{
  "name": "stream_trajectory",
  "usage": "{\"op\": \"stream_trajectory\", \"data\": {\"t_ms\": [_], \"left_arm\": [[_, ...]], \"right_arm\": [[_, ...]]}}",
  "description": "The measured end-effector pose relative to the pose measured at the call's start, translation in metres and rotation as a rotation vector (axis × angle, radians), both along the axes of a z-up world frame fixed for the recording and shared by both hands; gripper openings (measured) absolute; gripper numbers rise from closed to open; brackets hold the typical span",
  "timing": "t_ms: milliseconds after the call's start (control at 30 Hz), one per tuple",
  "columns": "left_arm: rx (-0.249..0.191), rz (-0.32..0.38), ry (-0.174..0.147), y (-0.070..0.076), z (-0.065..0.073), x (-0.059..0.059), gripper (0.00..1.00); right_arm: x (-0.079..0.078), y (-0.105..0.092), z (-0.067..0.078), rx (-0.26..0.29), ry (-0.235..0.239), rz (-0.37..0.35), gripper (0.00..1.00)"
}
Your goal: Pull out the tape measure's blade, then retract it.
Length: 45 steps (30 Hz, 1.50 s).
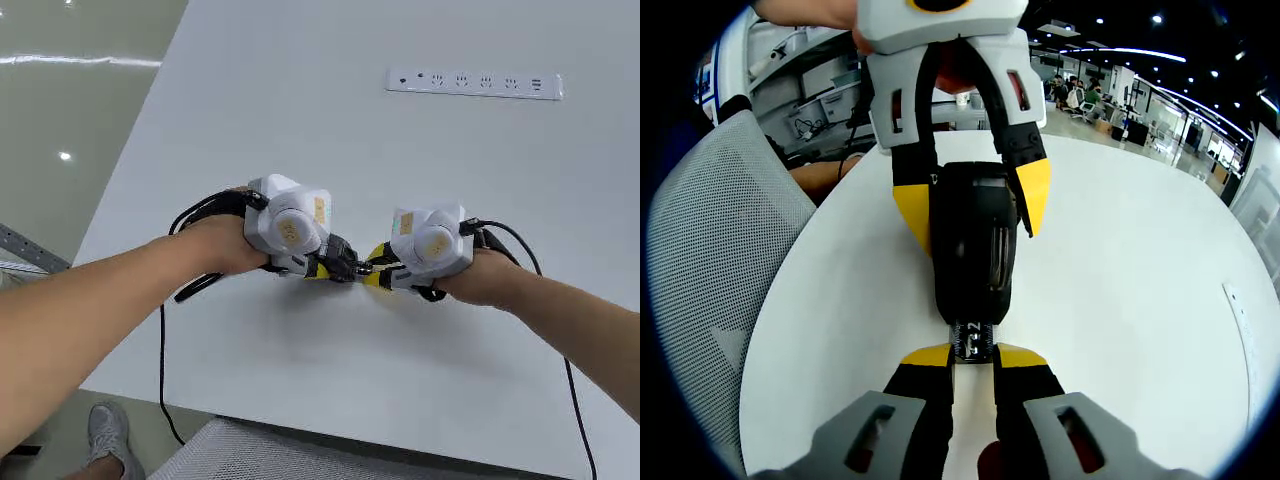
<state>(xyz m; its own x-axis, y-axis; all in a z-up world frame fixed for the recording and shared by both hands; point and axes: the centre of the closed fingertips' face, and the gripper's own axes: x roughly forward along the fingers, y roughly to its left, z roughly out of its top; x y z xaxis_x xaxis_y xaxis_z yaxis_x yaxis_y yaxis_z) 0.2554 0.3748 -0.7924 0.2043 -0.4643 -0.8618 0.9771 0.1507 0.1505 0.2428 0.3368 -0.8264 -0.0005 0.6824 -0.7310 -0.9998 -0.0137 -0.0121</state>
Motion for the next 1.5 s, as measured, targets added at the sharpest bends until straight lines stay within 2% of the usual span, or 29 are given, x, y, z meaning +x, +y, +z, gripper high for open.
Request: {"op": "stream_trajectory", "data": {"t_ms": [1033,1500], "left_arm": [[0.009,-0.008,0.005,-0.002,-0.001,0.0,0.31],[0.014,-0.013,0.003,-0.004,0.003,-0.004,0.31]], "right_arm": [[0.001,-0.047,0.0,-0.026,0.009,-0.015,0.1],[0.003,-0.082,0.001,-0.042,0.016,-0.041,0.1]]}}
